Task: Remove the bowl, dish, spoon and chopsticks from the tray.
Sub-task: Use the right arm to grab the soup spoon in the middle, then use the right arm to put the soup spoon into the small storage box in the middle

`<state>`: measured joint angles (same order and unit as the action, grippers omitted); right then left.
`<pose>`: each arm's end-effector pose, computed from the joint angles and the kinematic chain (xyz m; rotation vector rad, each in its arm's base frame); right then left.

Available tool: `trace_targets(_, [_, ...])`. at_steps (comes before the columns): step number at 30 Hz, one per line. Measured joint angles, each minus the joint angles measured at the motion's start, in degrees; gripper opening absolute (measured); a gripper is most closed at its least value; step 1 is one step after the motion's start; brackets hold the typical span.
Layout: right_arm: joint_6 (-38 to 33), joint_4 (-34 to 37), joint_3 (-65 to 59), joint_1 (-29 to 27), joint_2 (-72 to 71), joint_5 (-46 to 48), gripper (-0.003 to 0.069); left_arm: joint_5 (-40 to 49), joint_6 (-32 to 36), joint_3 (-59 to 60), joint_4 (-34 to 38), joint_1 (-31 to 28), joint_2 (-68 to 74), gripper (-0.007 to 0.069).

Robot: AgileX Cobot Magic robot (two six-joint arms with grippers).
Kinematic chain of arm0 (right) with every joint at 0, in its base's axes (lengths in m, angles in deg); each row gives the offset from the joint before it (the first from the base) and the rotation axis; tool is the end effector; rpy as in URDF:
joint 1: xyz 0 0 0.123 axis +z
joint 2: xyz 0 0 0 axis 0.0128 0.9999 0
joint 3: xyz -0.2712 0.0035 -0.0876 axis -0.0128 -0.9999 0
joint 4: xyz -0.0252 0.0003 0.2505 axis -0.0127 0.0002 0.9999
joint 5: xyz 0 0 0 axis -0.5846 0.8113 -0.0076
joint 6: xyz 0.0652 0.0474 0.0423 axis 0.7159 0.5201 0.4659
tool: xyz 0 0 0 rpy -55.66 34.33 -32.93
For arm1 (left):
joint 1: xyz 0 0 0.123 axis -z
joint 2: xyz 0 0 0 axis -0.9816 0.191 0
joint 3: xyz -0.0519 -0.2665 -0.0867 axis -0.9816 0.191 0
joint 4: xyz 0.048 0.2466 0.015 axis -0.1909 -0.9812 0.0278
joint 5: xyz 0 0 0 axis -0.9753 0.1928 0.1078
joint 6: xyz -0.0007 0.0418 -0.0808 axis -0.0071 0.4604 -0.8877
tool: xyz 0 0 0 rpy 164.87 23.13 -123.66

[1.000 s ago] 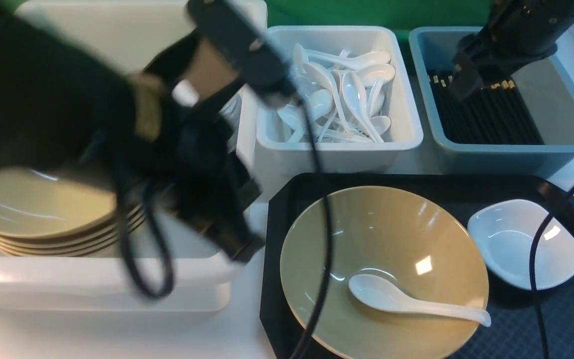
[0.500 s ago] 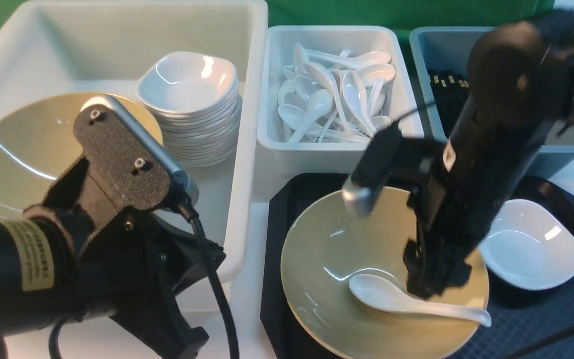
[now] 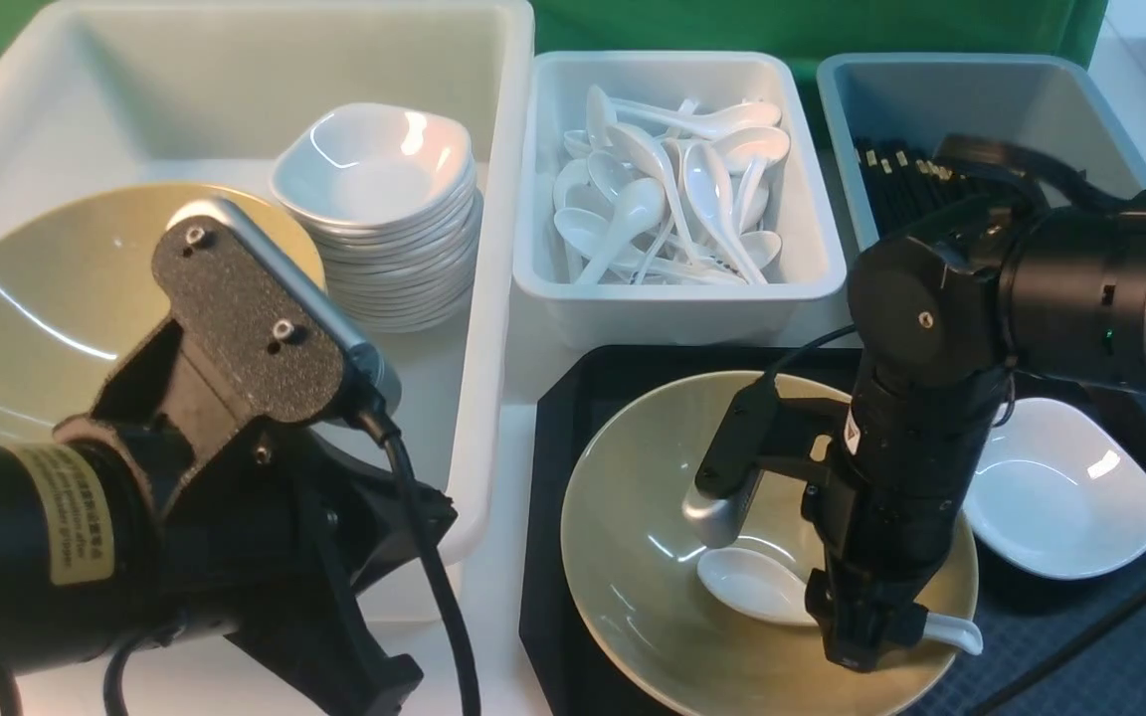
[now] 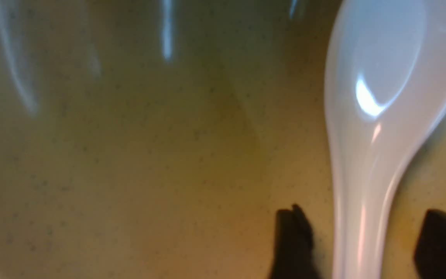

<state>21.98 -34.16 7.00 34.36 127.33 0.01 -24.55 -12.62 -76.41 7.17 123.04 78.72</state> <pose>0.2644 0.1799 0.1962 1.5590 -2.6760 -0.0525 0.1303 -0.1272 0.3174 0.9561 2.1073 -0.3683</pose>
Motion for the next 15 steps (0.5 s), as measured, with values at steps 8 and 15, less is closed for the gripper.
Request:
trace_targets(8, [0.48, -0.66, 4.39, 0.00, -0.33, 0.64, 0.0174, 4.32, -3.86, -0.06, -0.20, 0.00, -0.64, -0.0011])
trace_targets(15, [6.05, -3.18, 16.95, -1.71, -2.02, 0.33, 0.0174, 13.01, -10.71, -2.39, -5.82, 0.00, -4.15, -0.0011])
